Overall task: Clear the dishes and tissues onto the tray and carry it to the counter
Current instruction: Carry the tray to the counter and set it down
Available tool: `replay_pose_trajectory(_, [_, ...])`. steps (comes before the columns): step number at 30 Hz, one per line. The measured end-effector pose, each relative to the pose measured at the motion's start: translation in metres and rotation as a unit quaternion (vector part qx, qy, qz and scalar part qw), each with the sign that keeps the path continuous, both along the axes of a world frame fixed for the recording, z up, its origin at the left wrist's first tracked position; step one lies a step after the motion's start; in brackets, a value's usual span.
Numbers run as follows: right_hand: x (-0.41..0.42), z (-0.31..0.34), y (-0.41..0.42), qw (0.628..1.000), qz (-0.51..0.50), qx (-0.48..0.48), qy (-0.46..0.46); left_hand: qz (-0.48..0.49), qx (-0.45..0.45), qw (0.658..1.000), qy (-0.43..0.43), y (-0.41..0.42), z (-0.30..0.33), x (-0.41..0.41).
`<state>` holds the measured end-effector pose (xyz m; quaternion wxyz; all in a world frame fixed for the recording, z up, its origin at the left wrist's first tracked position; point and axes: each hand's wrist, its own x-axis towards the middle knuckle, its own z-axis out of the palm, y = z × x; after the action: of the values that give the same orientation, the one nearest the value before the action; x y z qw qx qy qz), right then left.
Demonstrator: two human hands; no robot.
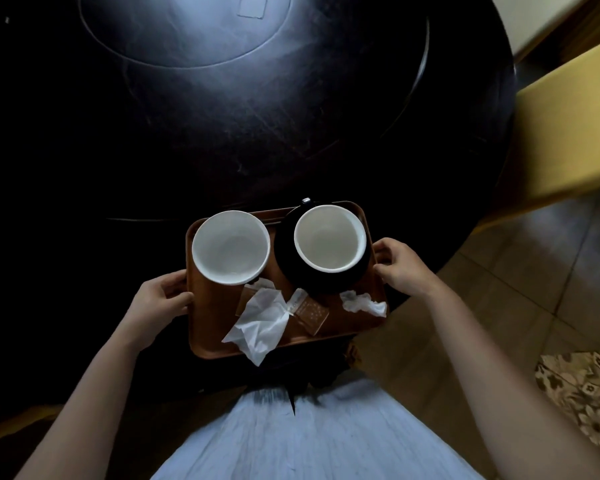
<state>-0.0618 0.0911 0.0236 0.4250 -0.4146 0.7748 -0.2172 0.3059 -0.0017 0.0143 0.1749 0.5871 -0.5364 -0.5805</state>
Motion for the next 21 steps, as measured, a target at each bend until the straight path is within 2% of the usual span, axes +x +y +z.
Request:
replay_pose_trajectory(9, [-0.003,0.018,0.066,0.99,-0.126,-0.053,-0.044,-0.091,-0.024,0.995,0.019,-0.011,0.032,-0.025])
replay_pose_trajectory(21, [-0.023,0.06,0.217,0.954,-0.261,-0.144,-0.021,-0.25,-0.052,0.965,0.062,0.043,0.073,-0.105])
